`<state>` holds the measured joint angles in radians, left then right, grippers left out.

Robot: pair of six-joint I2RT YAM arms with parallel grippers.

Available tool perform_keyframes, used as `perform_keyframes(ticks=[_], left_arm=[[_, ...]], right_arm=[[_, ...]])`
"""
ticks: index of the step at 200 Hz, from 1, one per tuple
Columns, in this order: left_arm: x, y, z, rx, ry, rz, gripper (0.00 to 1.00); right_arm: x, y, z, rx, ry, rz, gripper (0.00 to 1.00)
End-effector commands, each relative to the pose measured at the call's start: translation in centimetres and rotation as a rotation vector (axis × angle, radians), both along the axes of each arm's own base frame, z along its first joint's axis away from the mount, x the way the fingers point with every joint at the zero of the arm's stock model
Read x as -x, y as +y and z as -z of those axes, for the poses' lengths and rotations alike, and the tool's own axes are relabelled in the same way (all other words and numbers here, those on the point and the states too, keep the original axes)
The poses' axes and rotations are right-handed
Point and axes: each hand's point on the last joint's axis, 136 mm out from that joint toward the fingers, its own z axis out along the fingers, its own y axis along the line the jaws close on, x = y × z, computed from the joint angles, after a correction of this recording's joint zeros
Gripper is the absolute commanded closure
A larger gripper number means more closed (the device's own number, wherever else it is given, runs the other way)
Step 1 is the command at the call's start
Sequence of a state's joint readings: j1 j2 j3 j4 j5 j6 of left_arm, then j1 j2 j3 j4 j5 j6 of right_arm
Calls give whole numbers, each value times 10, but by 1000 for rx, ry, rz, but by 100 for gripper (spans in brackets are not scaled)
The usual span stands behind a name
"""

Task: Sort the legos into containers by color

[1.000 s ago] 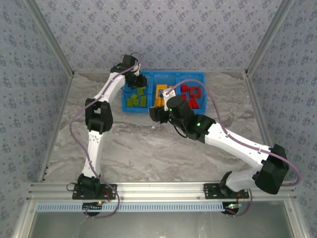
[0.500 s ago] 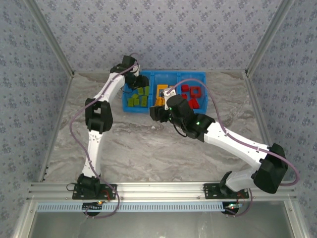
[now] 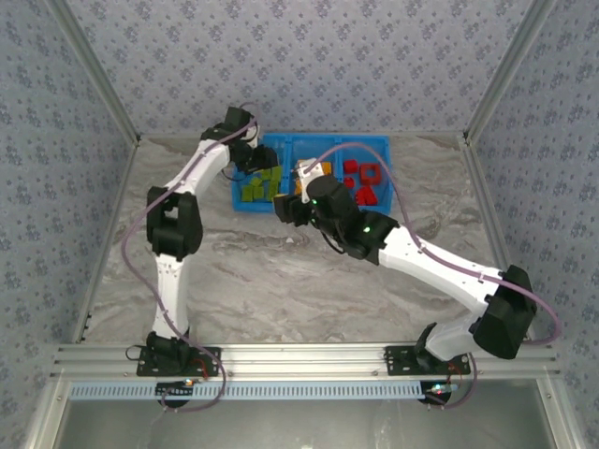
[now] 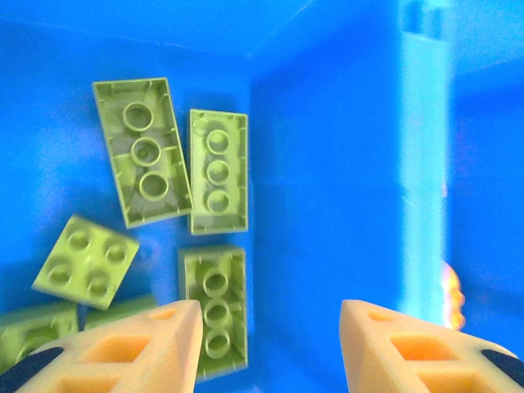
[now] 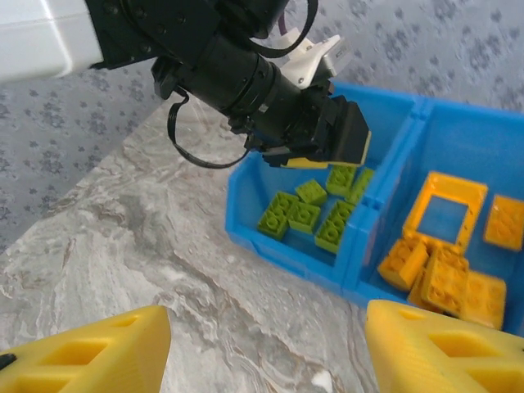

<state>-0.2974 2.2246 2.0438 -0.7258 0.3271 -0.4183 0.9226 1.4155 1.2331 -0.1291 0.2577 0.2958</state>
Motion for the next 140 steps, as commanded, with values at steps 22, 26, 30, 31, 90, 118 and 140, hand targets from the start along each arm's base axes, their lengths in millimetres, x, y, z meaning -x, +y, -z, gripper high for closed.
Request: perform_keyframes(ticks=[22,26,30,31,90,118,140], left_arm=[[50,26,-94,33,-172,-91,51],[57,30,-96,27,-171,-102,51],[64,35,-98,21,-171,-112,51],[66,36,-98,18,-171,-115,51],[191,116,-117,-103,-190,-324,31],[241,135,-113,-110,-182,-347,2],[268,144,-113,-119,-199,-335,2]], right_arm=[[11,47,-30,100,-240,-64,33],[12,52,-29,114,-254,-65,33],[14,56,-30,127,-269,-67,33],[15,57,-30,130,-272,-68,33],[35,79,-22,251,-323,50,33],[41,58,-17,263,-299,127,31],[37,10,-10,291,-200,246,22]])
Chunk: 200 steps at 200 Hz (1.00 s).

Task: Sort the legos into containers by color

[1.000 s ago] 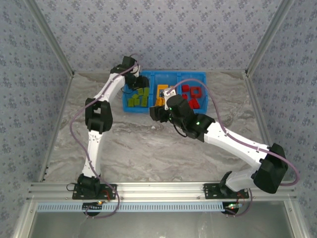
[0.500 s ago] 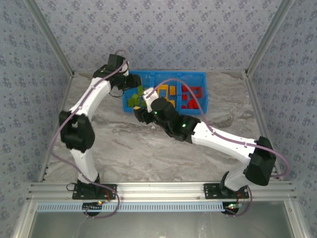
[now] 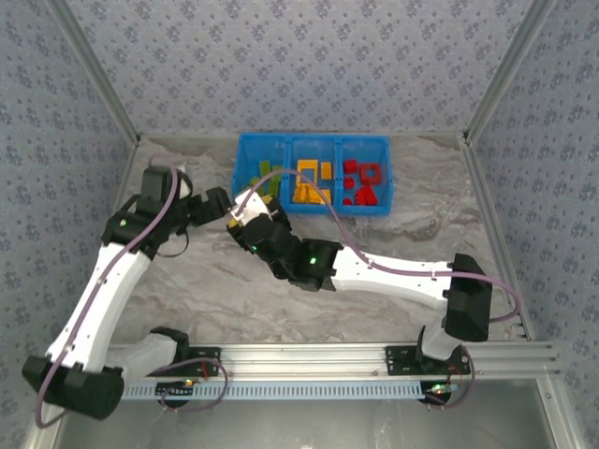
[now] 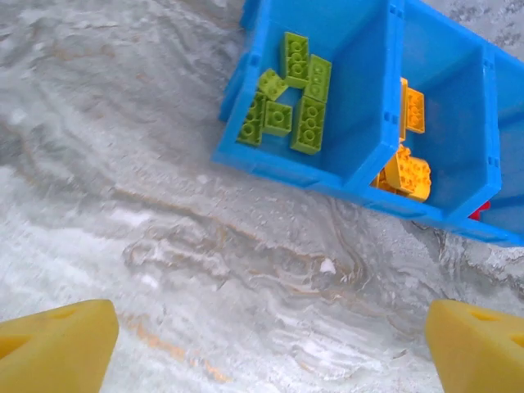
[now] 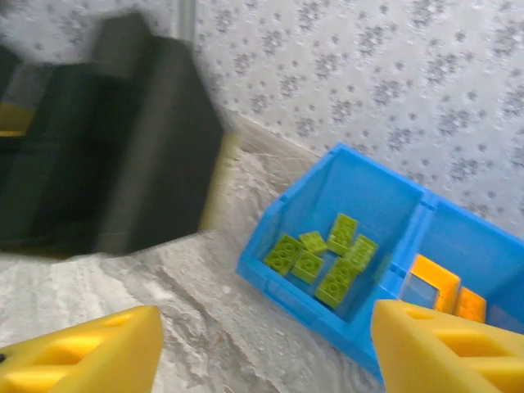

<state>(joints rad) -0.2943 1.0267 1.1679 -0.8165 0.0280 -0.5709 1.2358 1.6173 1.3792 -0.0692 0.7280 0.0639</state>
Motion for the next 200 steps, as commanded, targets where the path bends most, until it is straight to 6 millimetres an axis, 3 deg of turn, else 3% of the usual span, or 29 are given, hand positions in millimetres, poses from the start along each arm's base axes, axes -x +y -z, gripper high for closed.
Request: perform_keyframes(ticks=[1,10,15,19,32,37,40,57,72,87,100,111,137,177,200], left_arm=[[29,17,11,-42,35,-32,2],[37,21,6,-55,5,-26,2],[41,24,3,-66,-16,-24,2],[44,28,1,-82,-28,-32,2],[52,52,-3,-153,-47,-126,2],[54,64,-3,-192,-48,-181,2],[55,71,-4,-215,-50,-211,2],[59,106,-6,-343,-97,-364,2],[50,116,-6,-444,-207,-361,2],[39,121,-4,-498,-341,-372,2],[32,127,2,-550,-420,-409,2],[22,130,13,-603,-450,-422,2],[-15,129,60,-609,-415,-365,2],[-62,136,114,-578,-338,-330,2],[-83,142,132,-587,-328,-324,2]], right_arm=[[-9,-66,-6,-11,49,220,22],[-12,-94,-1,3,80,290,18],[-13,-110,1,2,91,324,4],[-13,-121,3,5,94,341,1],[-13,-157,6,6,90,372,0],[-12,-172,18,35,87,390,0],[-11,-183,13,18,74,403,0],[-11,-257,23,-34,67,575,0],[-12,-336,40,-115,142,800,0],[-8,-388,51,-182,135,915,0],[-13,-411,62,-190,60,901,0],[-15,-426,83,-162,-4,910,0],[-22,-448,133,-132,1,929,0],[-46,-455,185,-143,88,920,0],[-73,-452,187,-111,97,877,0]])
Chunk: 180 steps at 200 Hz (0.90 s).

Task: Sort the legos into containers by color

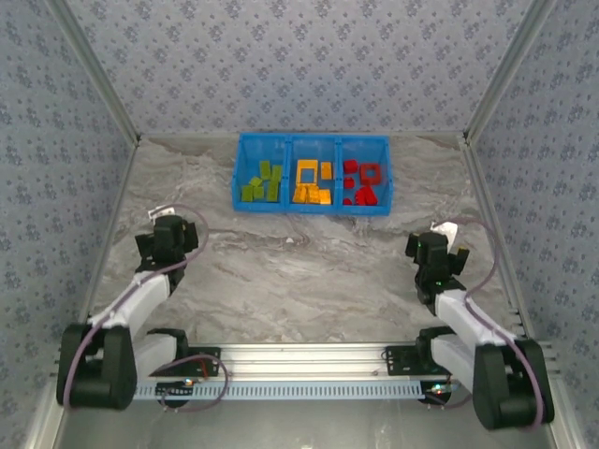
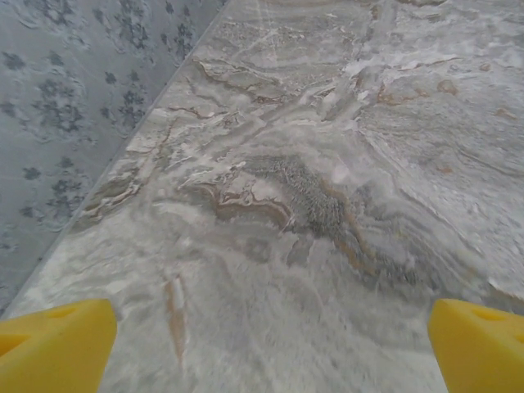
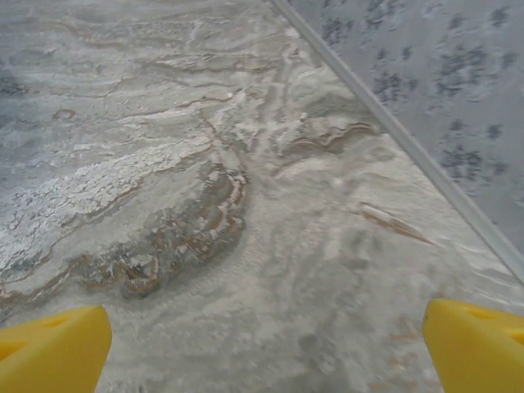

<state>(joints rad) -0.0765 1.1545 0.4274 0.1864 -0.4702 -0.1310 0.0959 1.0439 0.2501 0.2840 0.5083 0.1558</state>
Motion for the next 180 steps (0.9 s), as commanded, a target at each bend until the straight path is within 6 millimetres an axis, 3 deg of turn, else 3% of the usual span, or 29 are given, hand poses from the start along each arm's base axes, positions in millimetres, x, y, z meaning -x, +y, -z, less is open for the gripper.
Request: perform_keyframes(ticks=[1,27,55,63,88,100,109,124,180], left_arm=[[-40,-1,-28,14,-175,43,2],[-54,12,-7,51,-169,21,2],[-68,5,1,109,-158,56,2],[-71,1,5,102,-148,78,2],[-67,-23,8,64,-210,198,2],[-59,-24,6,48,-301,212,2],[-56,-23,9,63,-265,200,2],[-68,-23,11,72,-231,206,2],[-68,-22,13,103,-219,217,2]], right_arm=[[-43,11,-30,-7,-151,-95,0],[-71,15,-34,14,-196,-150,0],[-87,16,-10,-8,-139,-197,0],[-92,21,-12,-12,-138,-228,0],[-82,23,-4,-27,-190,-254,0],[-83,27,-5,-21,-205,-277,0],[-84,28,-2,-14,-171,-273,0],[-92,24,0,-28,-139,-255,0],[-91,22,-1,-28,-147,-247,0]])
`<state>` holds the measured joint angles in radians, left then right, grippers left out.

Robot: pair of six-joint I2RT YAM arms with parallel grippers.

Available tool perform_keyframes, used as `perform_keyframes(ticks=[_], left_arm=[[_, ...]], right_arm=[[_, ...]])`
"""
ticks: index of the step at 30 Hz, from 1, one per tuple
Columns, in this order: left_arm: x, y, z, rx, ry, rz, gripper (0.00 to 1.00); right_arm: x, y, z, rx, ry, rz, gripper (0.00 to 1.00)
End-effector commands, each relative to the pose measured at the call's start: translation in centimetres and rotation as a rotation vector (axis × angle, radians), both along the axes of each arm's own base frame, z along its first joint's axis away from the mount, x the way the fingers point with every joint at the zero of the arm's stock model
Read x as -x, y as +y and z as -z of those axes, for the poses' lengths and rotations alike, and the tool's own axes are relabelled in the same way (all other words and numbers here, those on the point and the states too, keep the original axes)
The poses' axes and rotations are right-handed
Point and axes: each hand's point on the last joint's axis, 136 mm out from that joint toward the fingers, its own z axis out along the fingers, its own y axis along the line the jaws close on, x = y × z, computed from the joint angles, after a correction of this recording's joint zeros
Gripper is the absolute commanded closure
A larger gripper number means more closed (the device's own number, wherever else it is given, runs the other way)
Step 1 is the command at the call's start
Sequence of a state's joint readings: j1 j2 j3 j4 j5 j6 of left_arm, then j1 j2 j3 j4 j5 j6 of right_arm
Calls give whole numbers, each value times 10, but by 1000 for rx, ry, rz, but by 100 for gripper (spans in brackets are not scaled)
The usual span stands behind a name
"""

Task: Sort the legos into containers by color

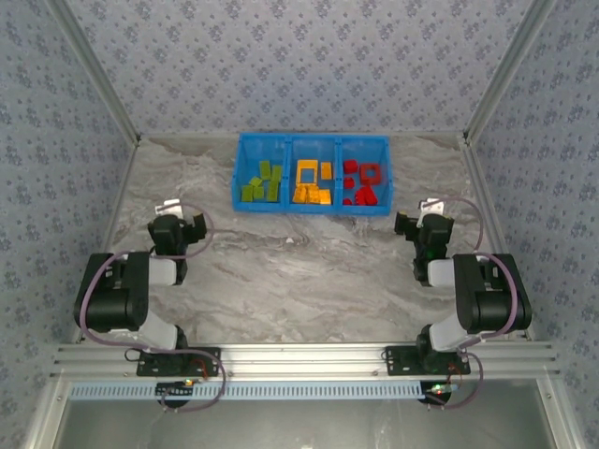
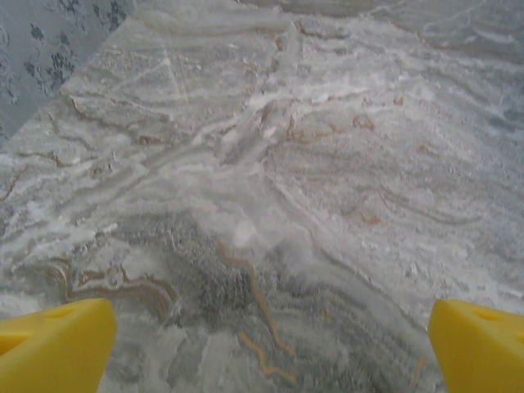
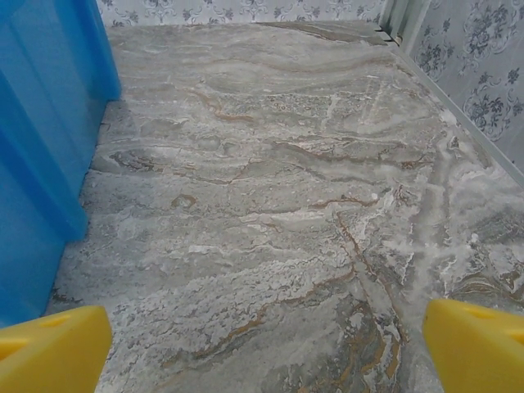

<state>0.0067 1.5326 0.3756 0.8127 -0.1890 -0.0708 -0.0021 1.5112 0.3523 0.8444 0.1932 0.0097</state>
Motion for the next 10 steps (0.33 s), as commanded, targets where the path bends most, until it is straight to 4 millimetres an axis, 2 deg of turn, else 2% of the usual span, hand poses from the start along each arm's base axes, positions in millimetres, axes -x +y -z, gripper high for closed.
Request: perform_keyframes(ticks=[1,10], left_arm=[[-9,-4,-14,7,-47,27,2],[-10,-4,-14,3,-46,28,2]], right_arm=[[-4,0,-2,7,-6,-2,0],[-4,-1,-2,4,-5,-2,0]])
